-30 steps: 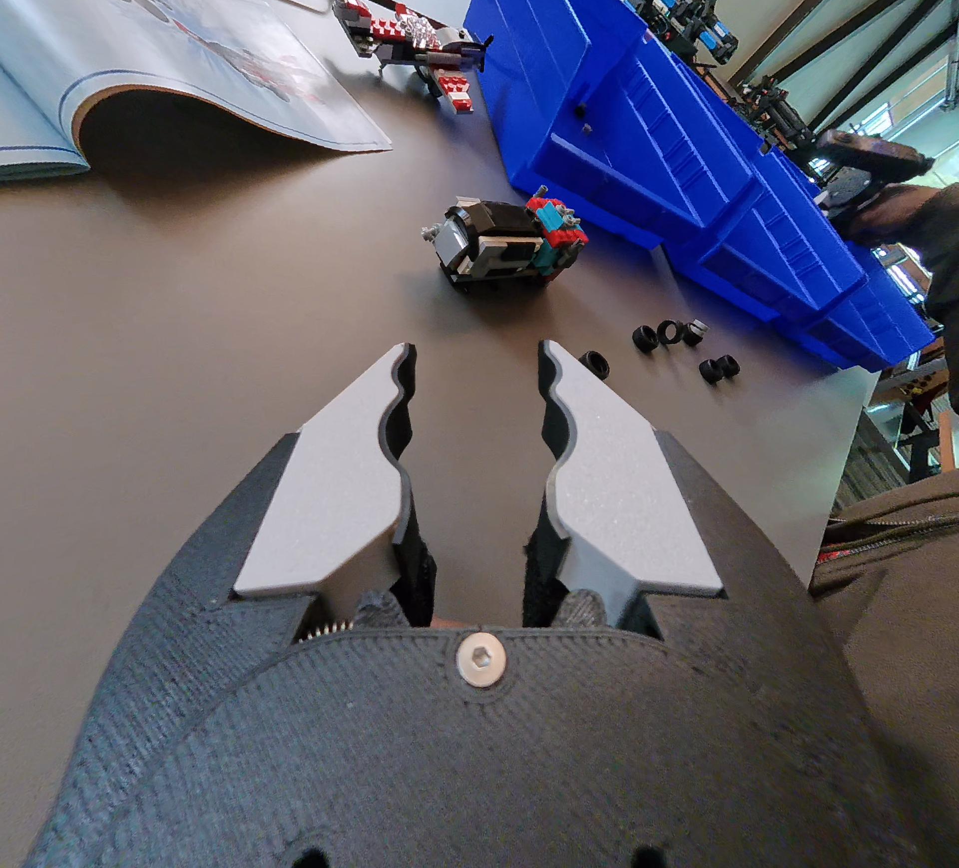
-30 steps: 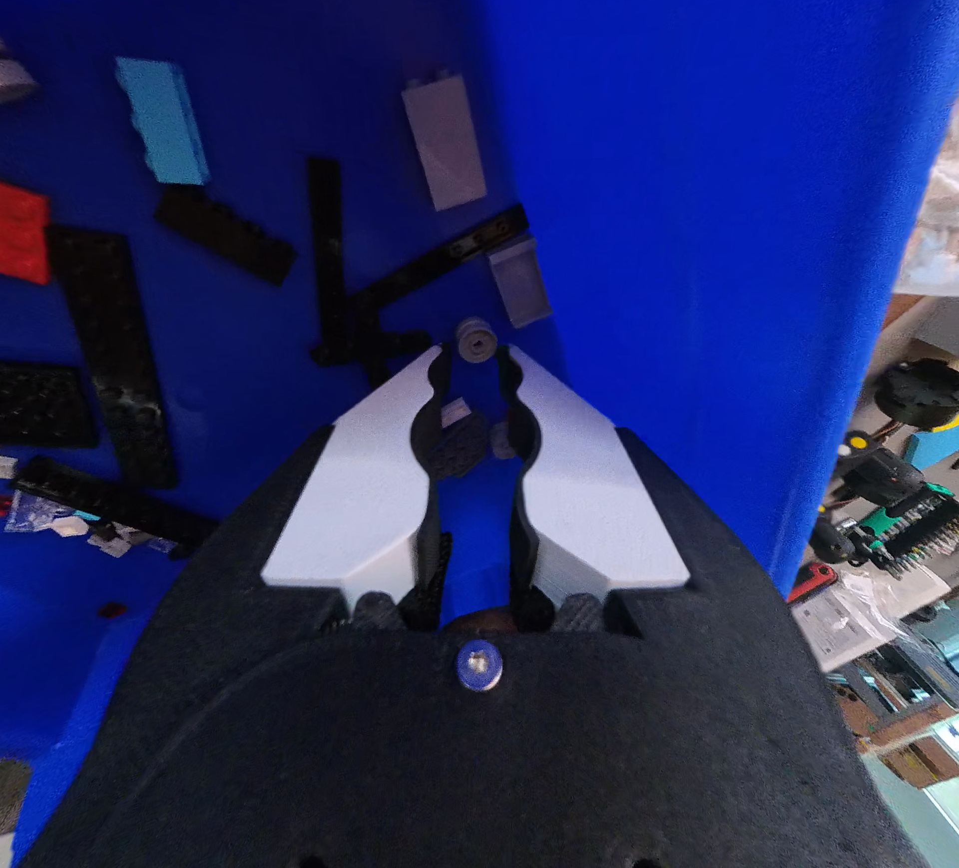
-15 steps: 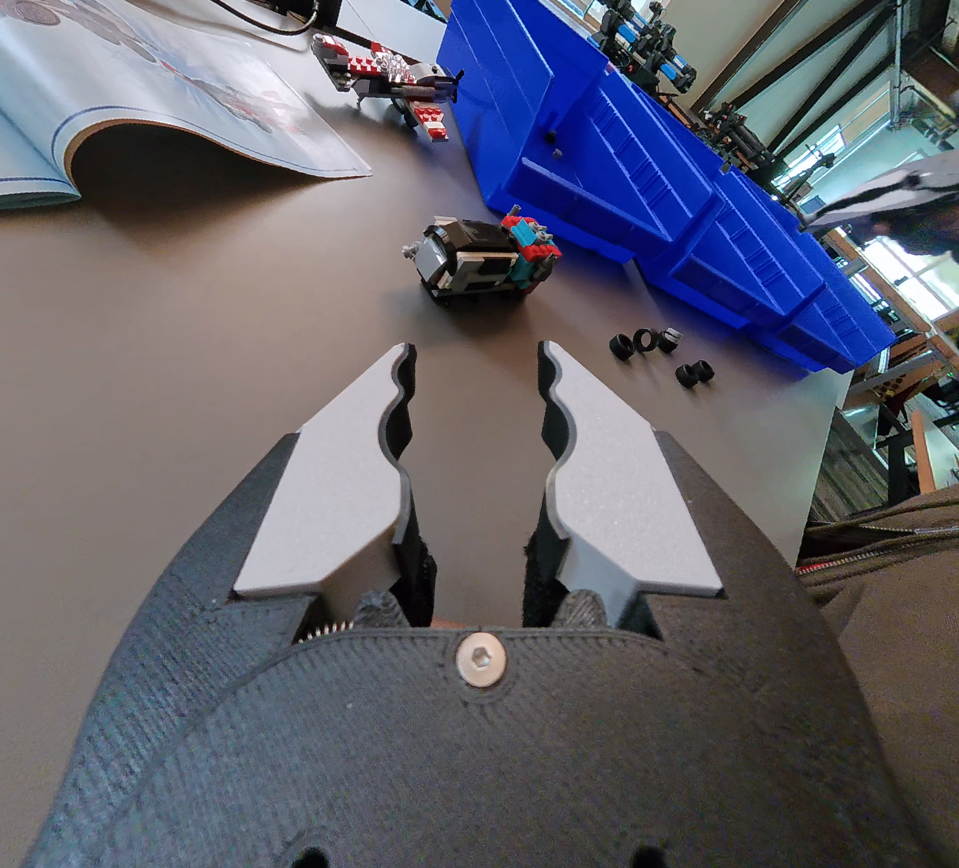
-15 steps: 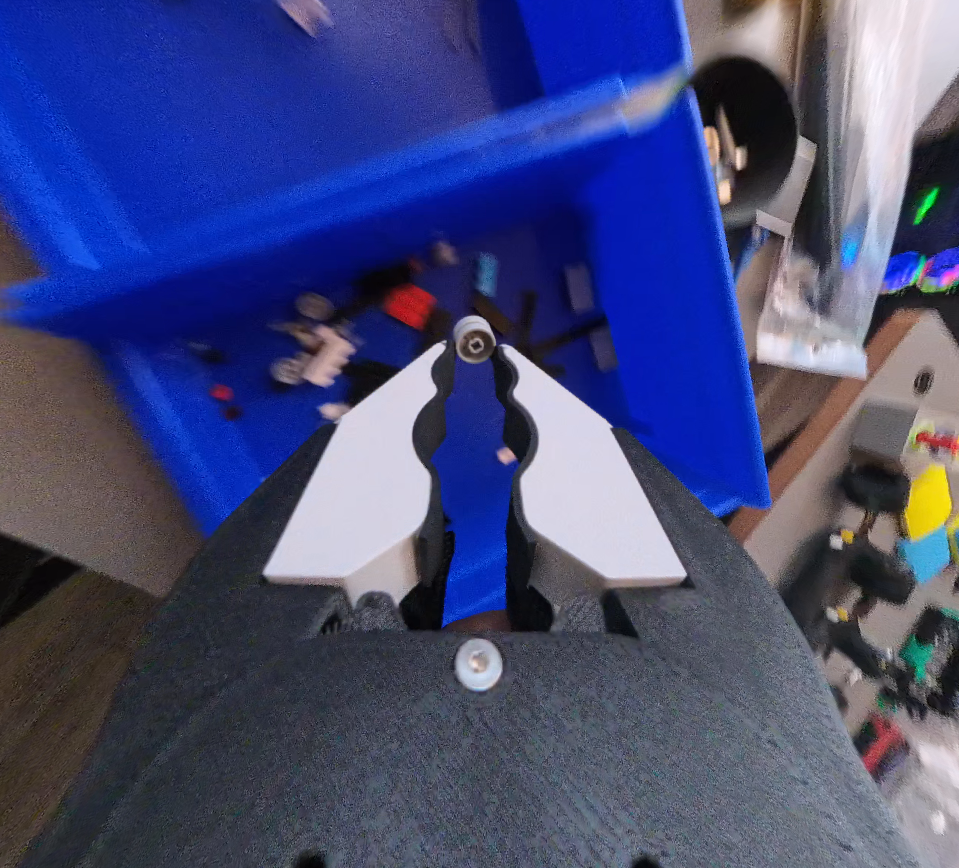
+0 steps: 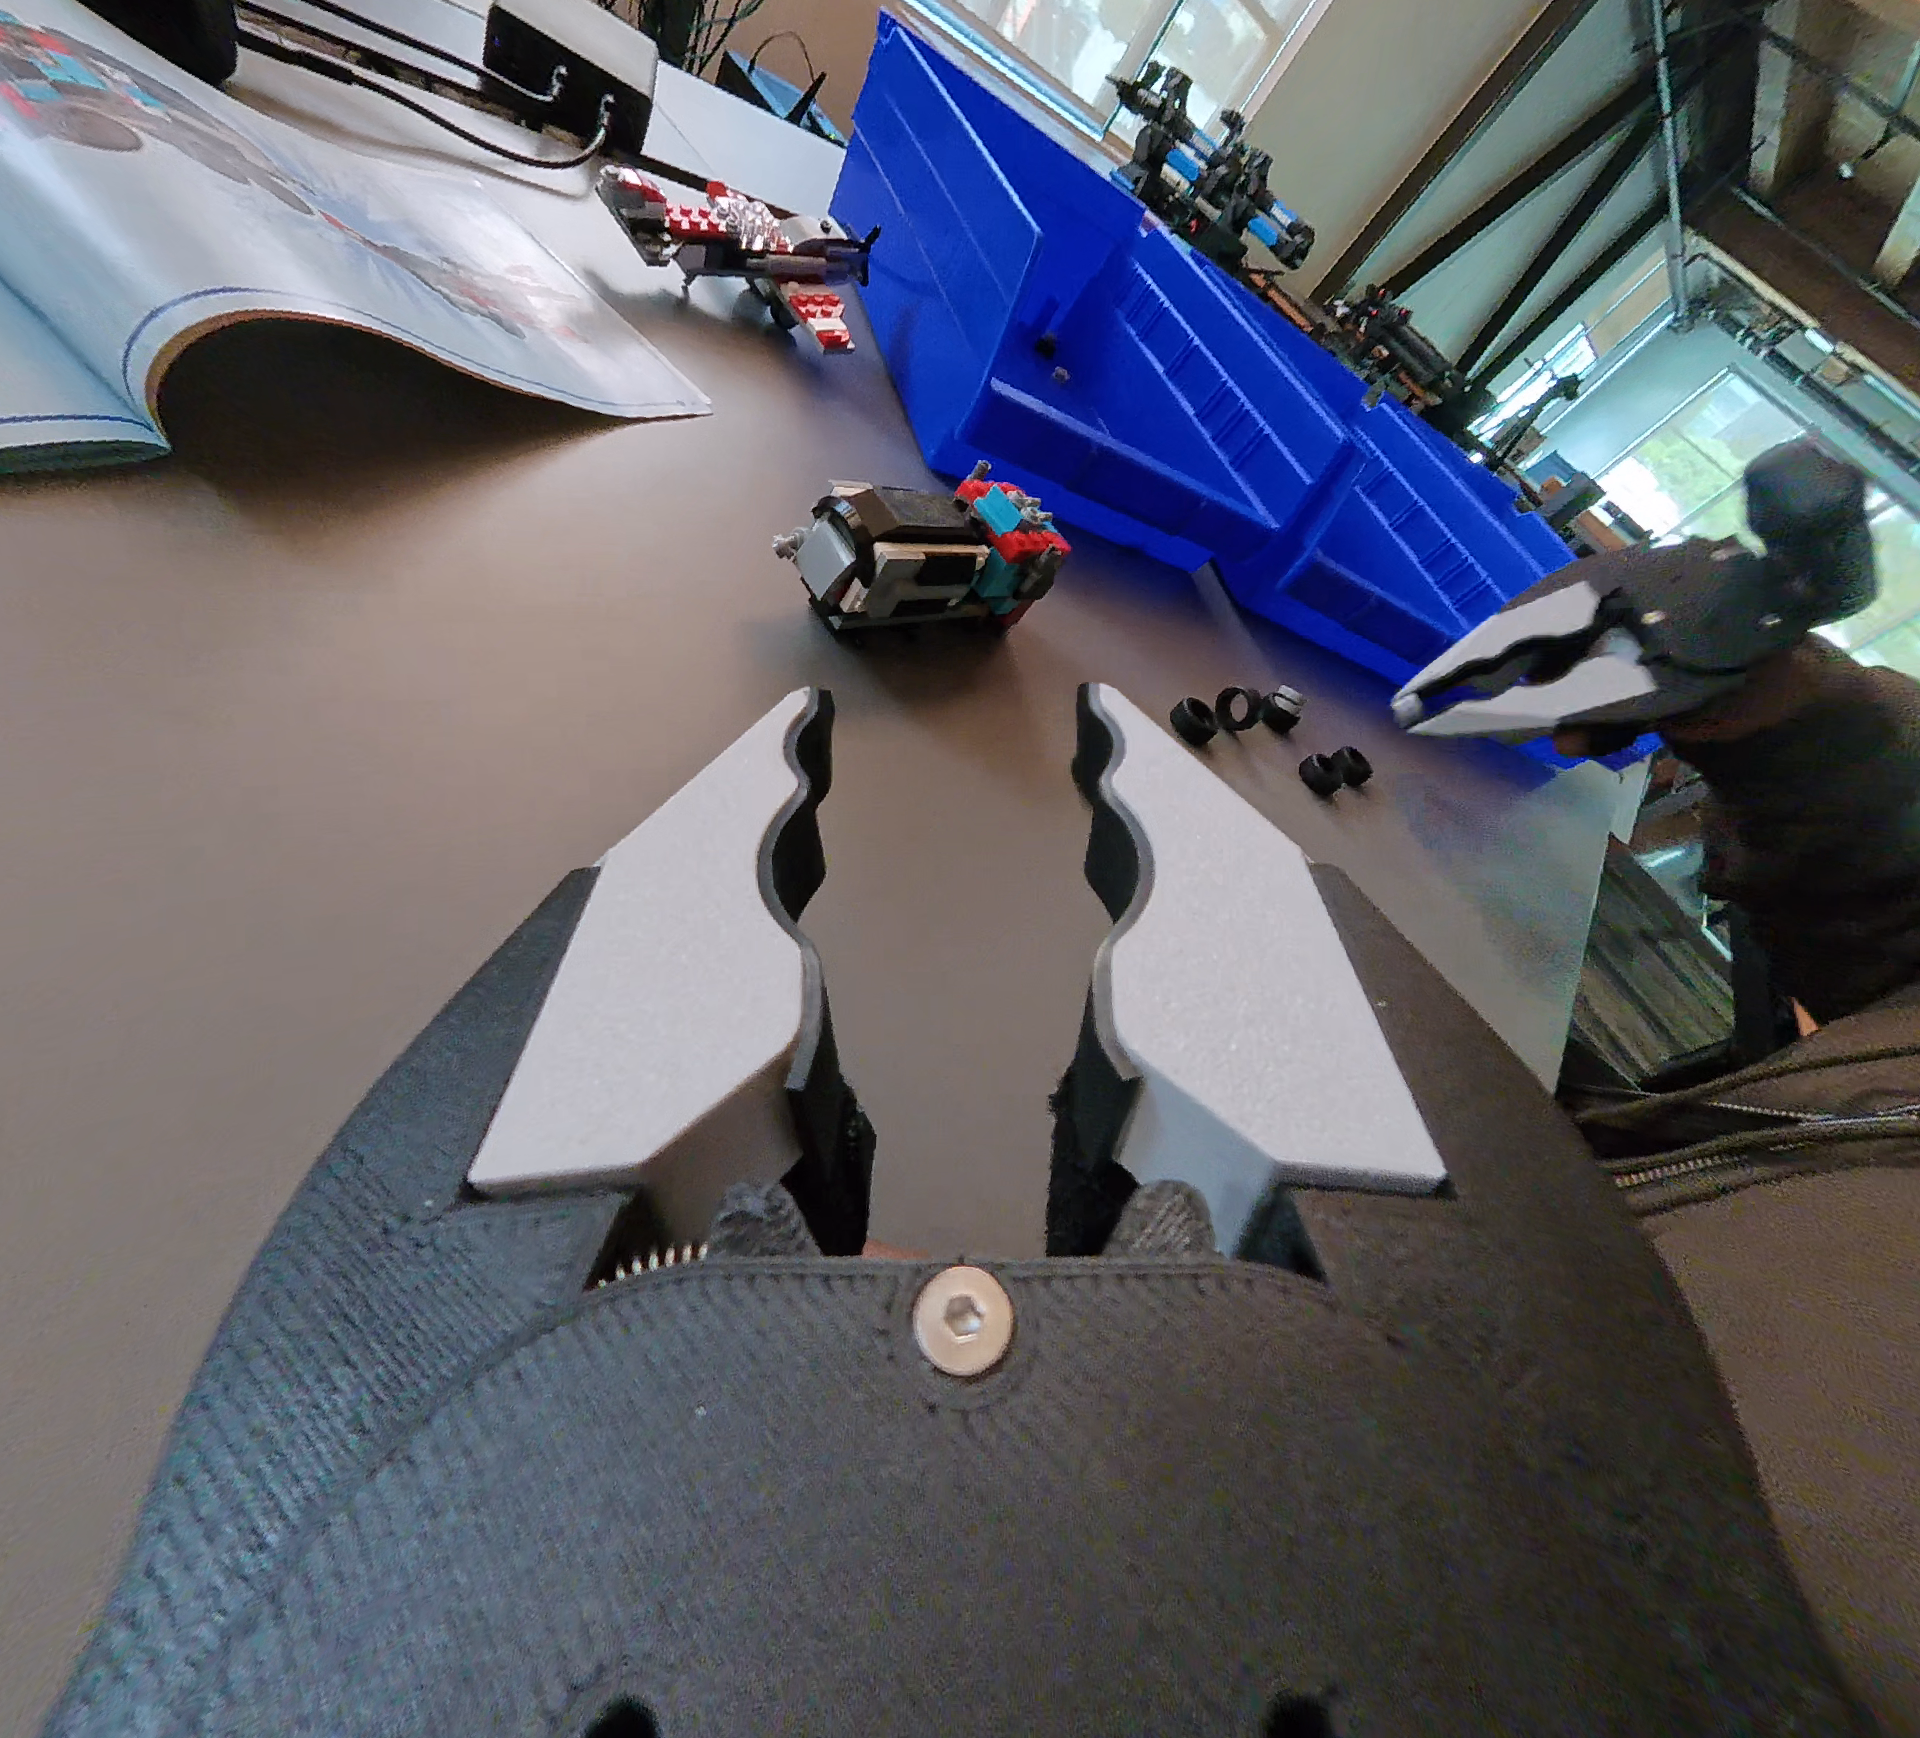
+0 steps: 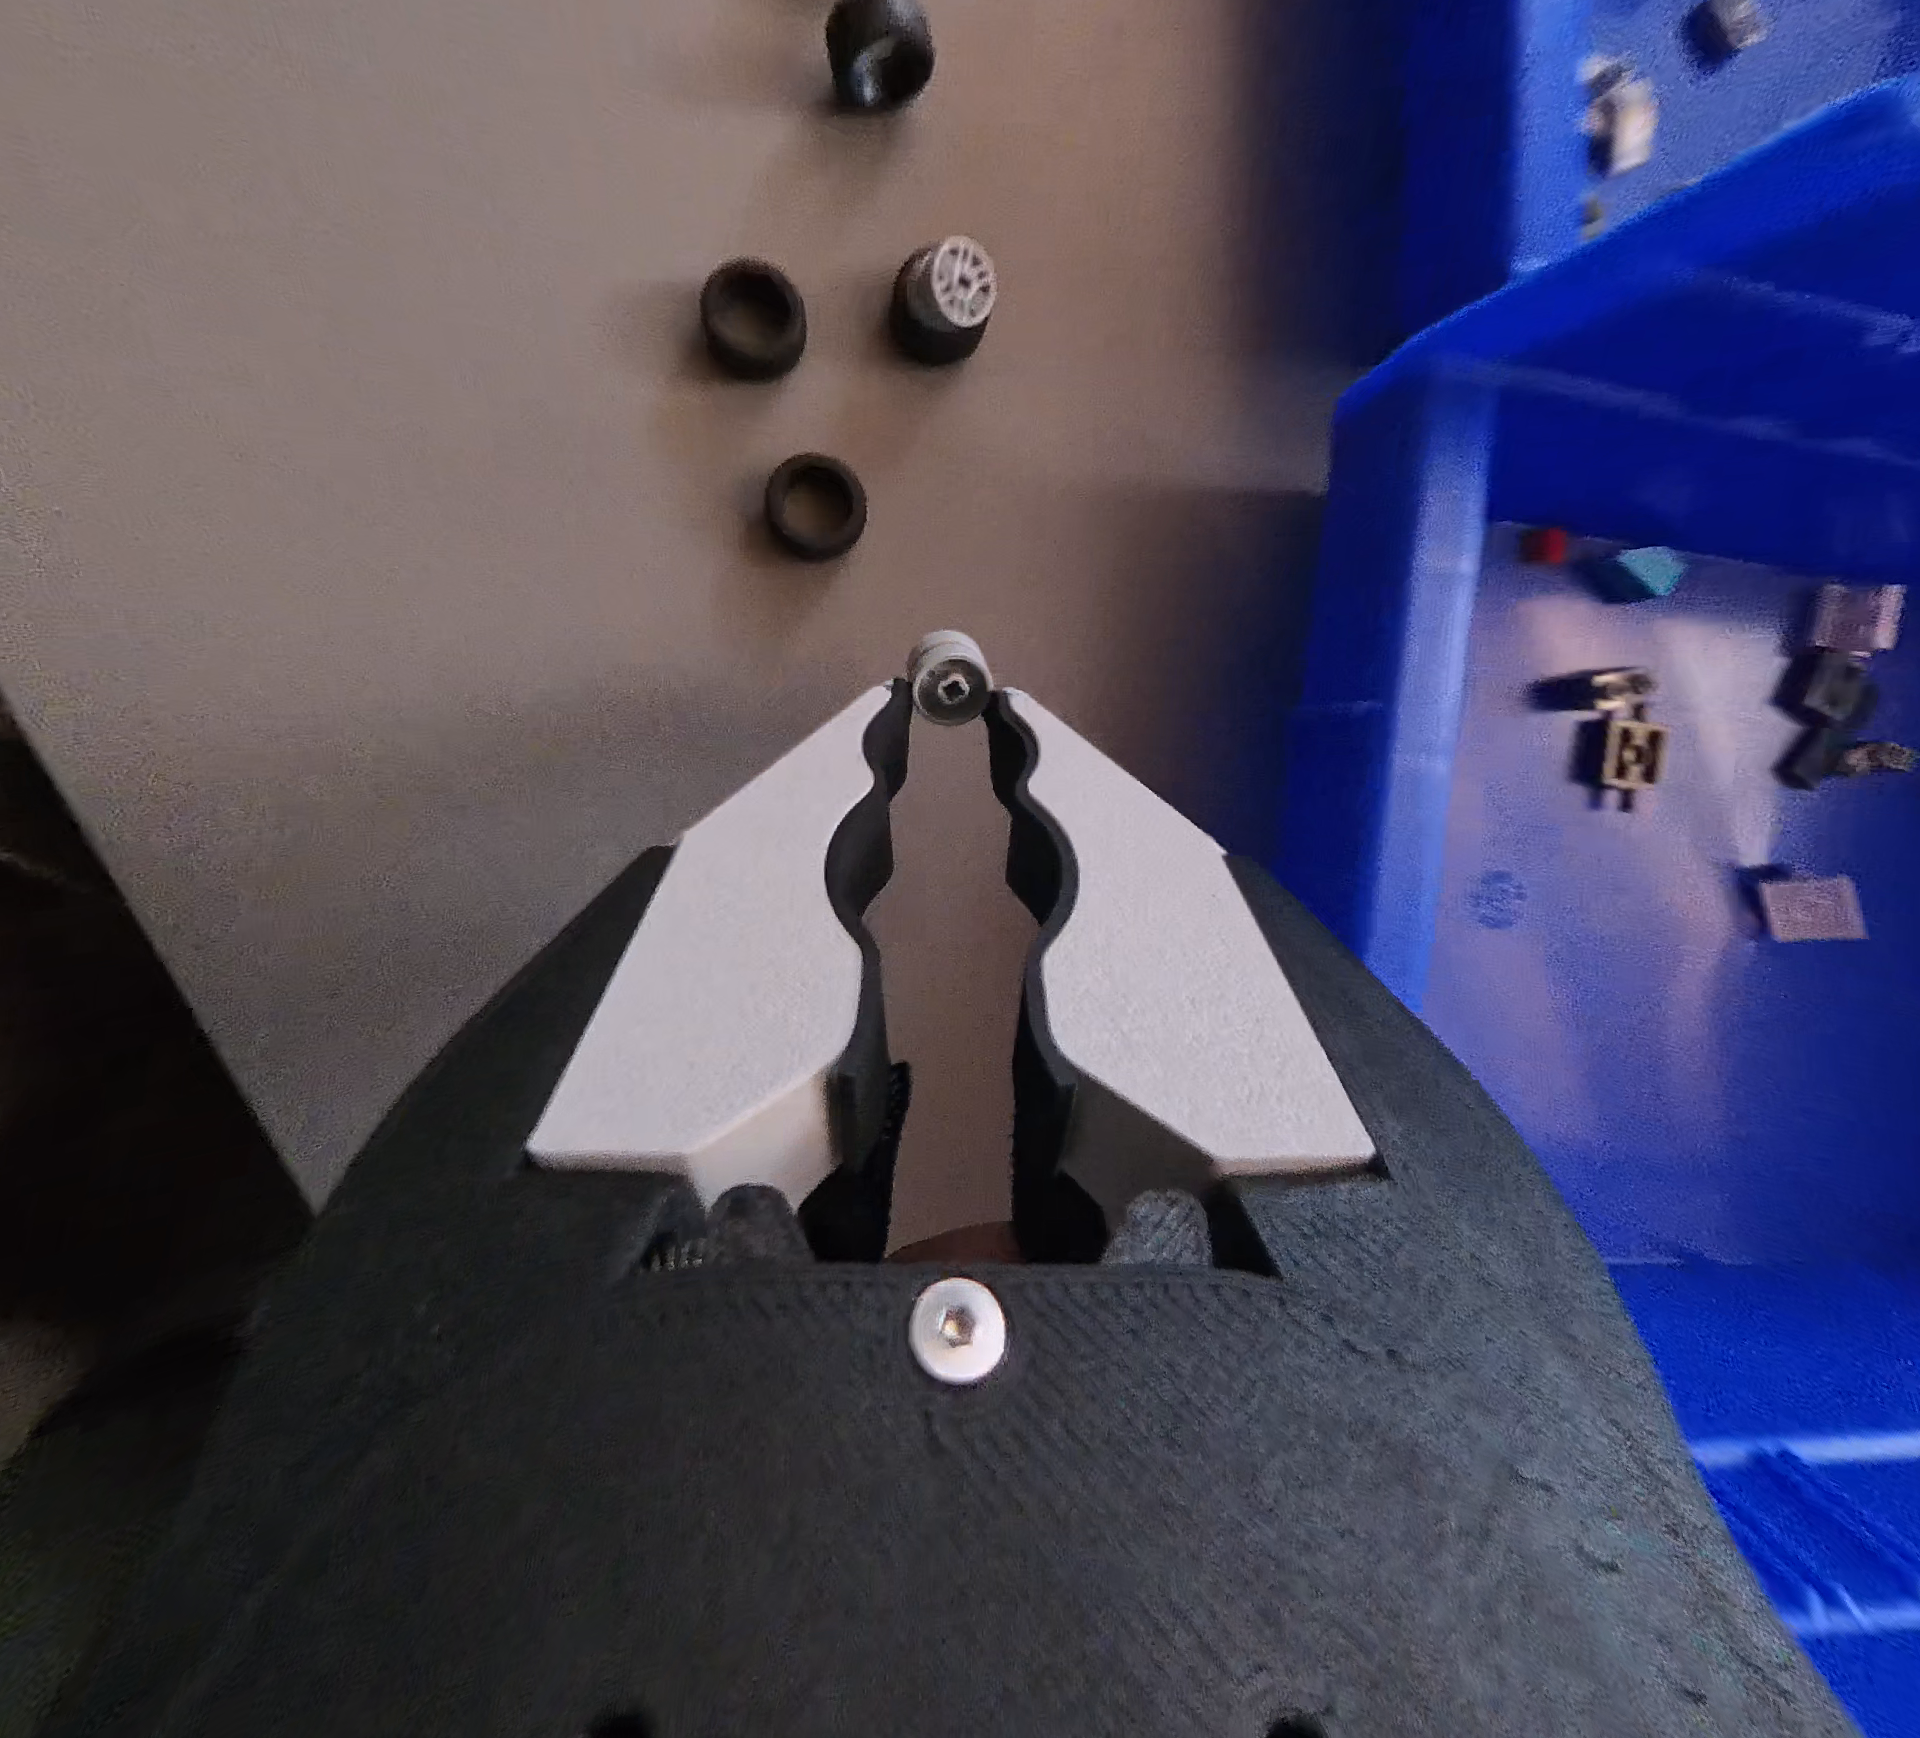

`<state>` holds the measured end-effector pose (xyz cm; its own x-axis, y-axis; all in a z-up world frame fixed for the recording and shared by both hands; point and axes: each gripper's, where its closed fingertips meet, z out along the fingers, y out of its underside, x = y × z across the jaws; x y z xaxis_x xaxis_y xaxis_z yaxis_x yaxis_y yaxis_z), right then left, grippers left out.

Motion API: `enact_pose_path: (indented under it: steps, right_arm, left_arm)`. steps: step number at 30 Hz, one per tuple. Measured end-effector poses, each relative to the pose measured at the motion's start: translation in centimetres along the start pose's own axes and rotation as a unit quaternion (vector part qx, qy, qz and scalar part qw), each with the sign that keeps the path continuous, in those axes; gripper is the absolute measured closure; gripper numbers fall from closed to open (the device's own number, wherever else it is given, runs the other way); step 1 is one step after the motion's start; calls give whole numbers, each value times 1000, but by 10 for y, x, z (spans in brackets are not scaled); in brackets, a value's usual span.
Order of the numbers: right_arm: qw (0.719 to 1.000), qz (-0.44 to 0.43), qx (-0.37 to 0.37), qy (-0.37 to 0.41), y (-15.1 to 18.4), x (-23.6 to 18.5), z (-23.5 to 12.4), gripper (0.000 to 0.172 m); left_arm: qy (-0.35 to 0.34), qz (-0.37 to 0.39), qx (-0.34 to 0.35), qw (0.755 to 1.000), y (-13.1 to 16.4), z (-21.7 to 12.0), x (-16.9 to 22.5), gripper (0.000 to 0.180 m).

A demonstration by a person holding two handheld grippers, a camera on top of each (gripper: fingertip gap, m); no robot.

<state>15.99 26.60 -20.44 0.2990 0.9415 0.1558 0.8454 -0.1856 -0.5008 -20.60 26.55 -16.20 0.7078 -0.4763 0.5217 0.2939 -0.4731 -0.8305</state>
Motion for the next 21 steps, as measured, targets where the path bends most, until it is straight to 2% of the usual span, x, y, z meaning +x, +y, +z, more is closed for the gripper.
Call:
enact_pose_path:
  steps: [4,9,12,15,18,20,21]
  right_arm:
    - [999,-6,-36,-7,13,-5,18,155]
    - [999,26,-26,-13,20,-3,6,149]
    - [999,42,-15,-11,24,0,-23,142]
    - [997,68,11,29,32,30,-86,144]
    - [976,131,-20,170,83,114,-162,146]
    - [946,183,-90,253,145,174,-199,148]
    - [933,205,-133,264,177,195,-207,148]
  left_arm:
    - [11,-4,11,1000,-3,-4,2,132]
    - [13,-1,-3,1000,1,-1,3,132]
    - [13,-3,1,1000,0,-1,3,132]
    - [12,-4,1,1000,0,-1,2,132]
    - [10,-3,-8,1000,2,1,2,132]
    - [10,-1,-15,1000,3,4,1,132]
    - [10,0,-20,1000,4,5,1,132]
